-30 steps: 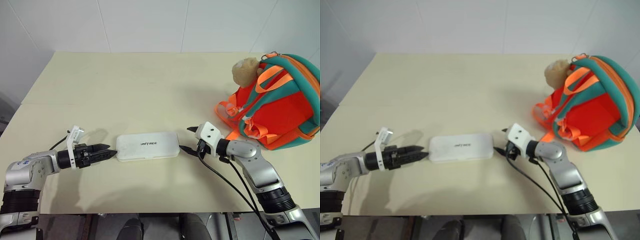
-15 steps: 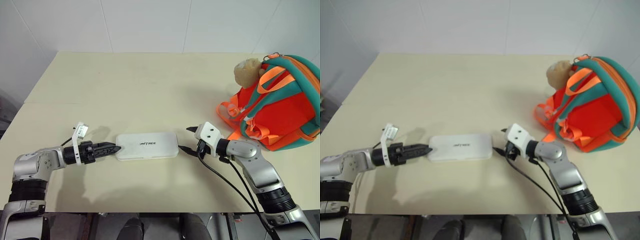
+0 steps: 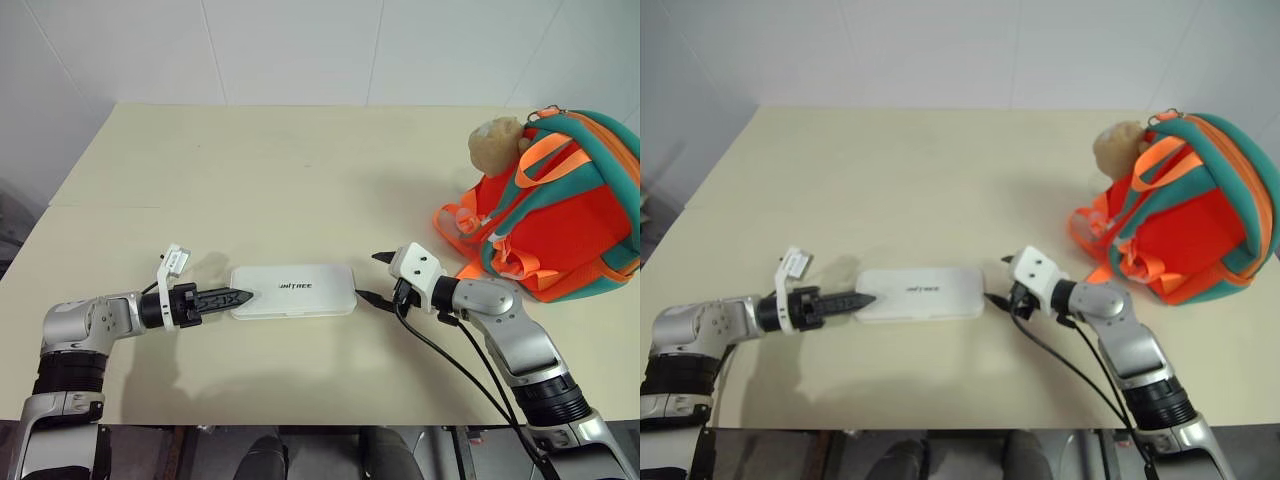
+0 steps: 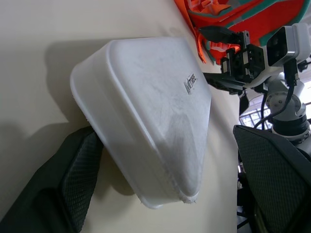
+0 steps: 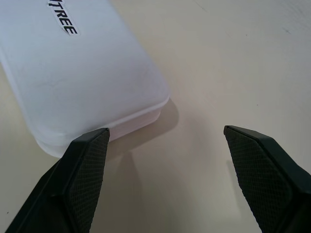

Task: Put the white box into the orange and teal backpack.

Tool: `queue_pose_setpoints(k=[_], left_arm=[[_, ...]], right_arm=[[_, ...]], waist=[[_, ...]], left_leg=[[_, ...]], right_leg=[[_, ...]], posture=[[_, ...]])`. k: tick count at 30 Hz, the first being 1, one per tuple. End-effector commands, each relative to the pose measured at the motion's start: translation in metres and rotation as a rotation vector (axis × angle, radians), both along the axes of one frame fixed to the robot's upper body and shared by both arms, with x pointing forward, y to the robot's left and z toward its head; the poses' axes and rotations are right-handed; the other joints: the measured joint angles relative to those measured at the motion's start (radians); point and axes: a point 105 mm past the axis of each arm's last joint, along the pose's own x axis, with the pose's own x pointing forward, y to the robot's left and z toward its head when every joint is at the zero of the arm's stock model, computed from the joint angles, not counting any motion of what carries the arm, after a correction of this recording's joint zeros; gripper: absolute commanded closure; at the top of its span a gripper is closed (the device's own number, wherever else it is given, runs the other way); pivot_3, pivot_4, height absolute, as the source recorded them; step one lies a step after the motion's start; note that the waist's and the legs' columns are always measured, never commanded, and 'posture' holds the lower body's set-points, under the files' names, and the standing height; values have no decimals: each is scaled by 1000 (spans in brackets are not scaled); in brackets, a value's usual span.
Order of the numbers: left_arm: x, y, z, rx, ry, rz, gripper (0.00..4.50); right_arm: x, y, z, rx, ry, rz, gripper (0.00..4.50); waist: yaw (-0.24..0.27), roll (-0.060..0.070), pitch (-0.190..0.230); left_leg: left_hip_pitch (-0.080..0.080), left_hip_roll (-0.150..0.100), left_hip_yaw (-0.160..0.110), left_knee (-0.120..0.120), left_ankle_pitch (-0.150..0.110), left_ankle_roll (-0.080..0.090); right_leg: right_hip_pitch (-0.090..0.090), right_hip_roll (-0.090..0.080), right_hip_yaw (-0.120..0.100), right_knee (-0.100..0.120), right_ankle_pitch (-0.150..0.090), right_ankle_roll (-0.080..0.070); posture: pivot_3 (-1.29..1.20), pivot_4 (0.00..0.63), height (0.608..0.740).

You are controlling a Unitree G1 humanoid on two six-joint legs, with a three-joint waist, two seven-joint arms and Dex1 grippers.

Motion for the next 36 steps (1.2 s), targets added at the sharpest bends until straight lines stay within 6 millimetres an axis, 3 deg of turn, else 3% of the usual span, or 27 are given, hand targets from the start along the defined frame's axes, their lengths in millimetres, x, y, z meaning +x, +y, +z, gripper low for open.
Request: queue_pose_setpoints(k=[1,8,36], left_arm=[[1,-9,-13,-40,89,7,30],[16,-4,-5,-113,83,73,30],[41,2,-2,32,57,-37,30]], right_arm=[[-2,7,12,29,-43,26,0],[-3,6,12,33,-43,24,0],[-11,6,12,42,-47,22,0]], waist=[[3,0,0],[18,0,0],[18,-1,-1]], left_leg=[[0,0,0,0,0,0],[1,0,0,1,0,0],[1,0,0,1,3,2]], right_leg=[[0,0,0,0,0,0],[0,0,0,0,1,-1],[0,1,0,0,6,-2]], posture=[[0,150,740],[0,150,740],[0,150,740]])
